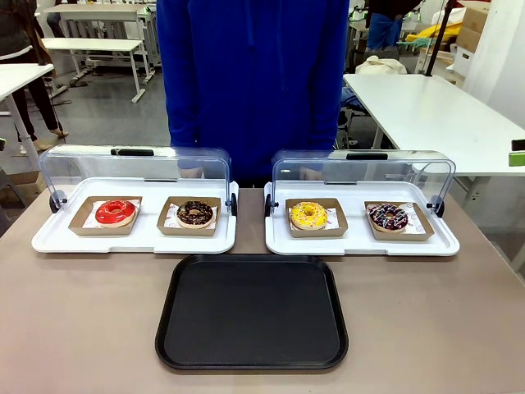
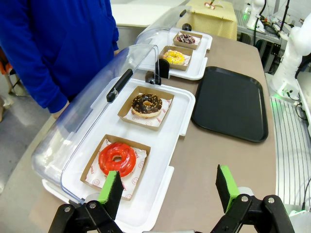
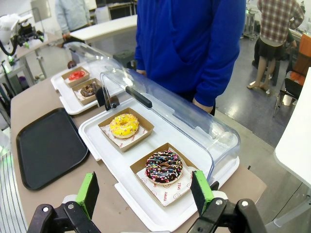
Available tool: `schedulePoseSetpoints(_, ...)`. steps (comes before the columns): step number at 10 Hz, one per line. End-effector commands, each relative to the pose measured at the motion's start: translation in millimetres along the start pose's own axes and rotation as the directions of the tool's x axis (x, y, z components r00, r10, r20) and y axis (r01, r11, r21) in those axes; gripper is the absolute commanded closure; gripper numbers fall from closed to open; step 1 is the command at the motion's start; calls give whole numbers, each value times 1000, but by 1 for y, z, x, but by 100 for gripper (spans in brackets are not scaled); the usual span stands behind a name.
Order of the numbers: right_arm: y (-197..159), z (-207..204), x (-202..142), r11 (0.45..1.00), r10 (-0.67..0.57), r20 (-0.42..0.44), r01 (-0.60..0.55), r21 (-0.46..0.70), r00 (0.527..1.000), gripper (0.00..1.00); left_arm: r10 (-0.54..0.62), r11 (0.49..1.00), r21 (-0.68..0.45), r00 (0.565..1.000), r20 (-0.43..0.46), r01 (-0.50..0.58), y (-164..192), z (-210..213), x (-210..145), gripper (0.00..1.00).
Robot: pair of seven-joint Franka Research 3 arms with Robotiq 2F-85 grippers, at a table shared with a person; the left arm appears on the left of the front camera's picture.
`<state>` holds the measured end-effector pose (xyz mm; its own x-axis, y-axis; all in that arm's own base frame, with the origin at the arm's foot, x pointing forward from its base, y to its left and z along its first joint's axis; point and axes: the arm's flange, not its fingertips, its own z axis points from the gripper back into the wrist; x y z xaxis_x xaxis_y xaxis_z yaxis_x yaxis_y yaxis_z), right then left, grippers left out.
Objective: Move the third donut from the left to the tray.
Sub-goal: Pick up the Paper togo box containing the Donut indicated by the person and place it on the Handle tray.
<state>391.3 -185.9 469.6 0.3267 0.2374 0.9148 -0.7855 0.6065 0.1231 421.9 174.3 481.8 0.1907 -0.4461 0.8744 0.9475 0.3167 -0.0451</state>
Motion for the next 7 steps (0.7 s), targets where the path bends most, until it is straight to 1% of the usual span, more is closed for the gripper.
schedulePoseSetpoints(1,-4,-3,2,1000,25,33,-25,-5,999,0,-7,1000,-6,1000,14,7,0,0,0,0)
schedulePoseSetpoints(7,-4,-3,2,1000,25,33,-25,-5,999,0,-7,1000,-6,1000,14,7,0,0,0,0)
